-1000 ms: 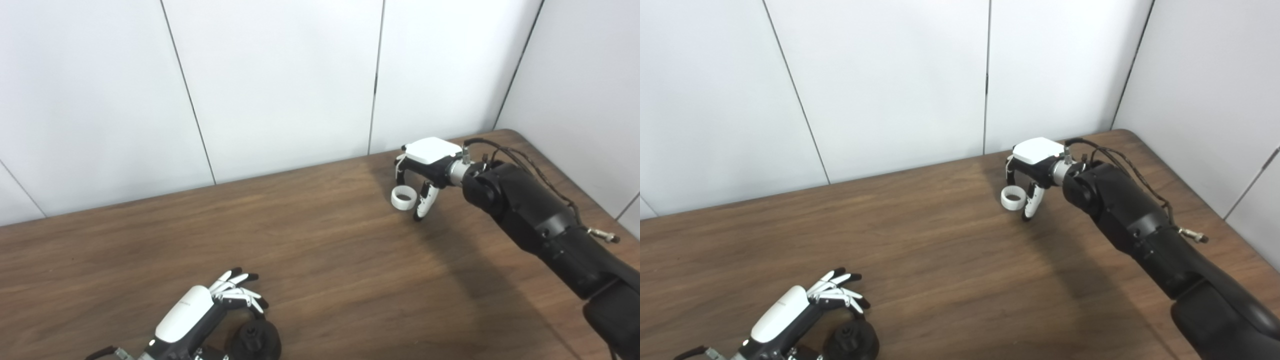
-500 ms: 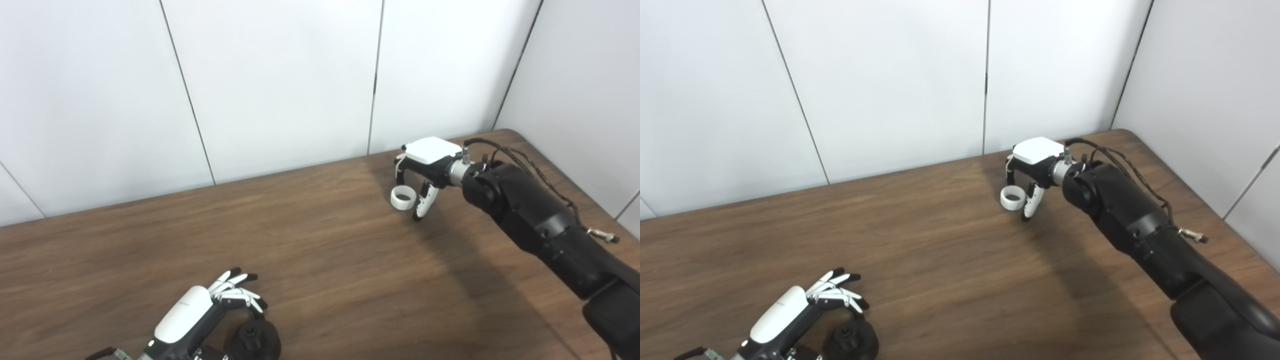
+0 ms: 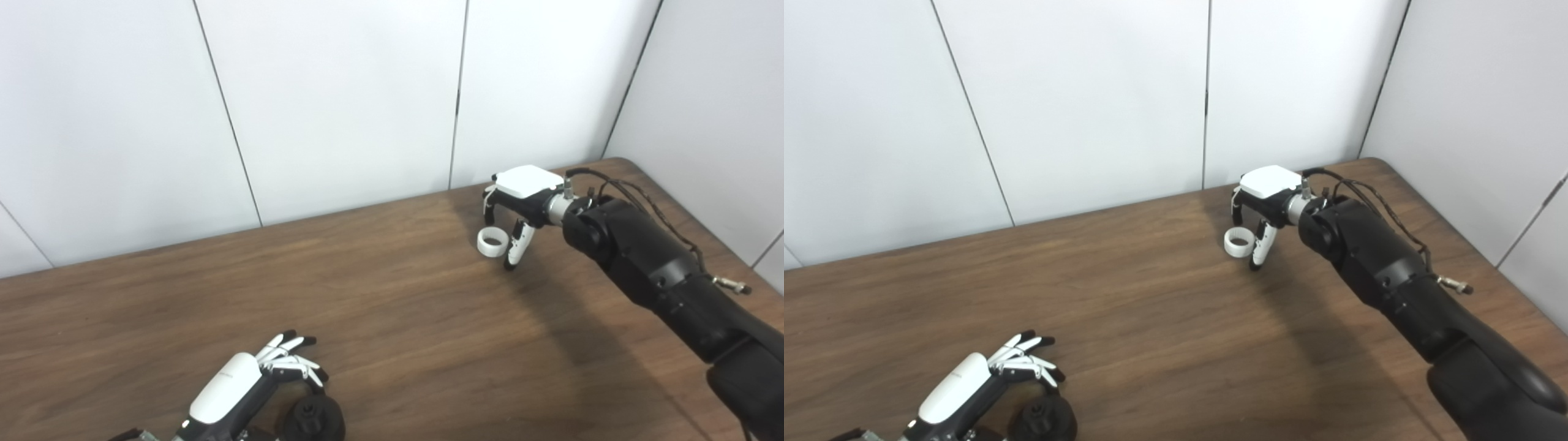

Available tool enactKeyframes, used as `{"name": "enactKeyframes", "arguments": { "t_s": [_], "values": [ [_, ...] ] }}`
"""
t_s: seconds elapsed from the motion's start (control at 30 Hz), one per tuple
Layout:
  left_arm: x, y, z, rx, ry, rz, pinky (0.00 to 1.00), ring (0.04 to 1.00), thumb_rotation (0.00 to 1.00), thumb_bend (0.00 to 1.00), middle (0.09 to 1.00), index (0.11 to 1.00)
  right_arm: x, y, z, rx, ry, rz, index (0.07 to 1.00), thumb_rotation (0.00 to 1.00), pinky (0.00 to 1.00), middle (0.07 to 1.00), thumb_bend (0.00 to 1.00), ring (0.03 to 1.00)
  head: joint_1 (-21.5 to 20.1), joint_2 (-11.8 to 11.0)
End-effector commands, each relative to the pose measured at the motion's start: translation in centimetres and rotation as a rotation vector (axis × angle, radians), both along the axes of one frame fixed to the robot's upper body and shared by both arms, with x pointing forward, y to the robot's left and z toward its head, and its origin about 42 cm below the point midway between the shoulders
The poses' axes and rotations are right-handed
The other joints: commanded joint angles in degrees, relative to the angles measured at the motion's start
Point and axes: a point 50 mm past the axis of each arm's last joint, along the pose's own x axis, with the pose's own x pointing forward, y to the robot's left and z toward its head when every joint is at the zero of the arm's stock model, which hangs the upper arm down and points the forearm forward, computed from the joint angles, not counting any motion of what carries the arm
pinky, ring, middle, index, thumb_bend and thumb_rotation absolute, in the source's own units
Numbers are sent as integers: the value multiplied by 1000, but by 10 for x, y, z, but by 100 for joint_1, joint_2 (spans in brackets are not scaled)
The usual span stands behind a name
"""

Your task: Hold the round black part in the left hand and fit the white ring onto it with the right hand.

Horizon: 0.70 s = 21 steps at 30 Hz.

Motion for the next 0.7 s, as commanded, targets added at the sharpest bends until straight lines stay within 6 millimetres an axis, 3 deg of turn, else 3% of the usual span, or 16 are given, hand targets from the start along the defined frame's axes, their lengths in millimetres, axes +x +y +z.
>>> {"name": "enactKeyframes", "arguments": {
  "t_s": [0.0, 0.67],
  "values": [
    [5, 0, 15, -15, -54, -12, 1000, 931, 57, 523, 695, 482, 7, 10, 17, 4, -45, 37, 641, 291, 1000, 898, 938, 1000, -8, -1],
    [6, -2, 15, -19, -55, -3, 1000, 925, 57, 523, 691, 482, 8, 21, 9, -21, -35, 75, 636, 279, 1000, 890, 933, 1000, 14, -9]
  ]
}}
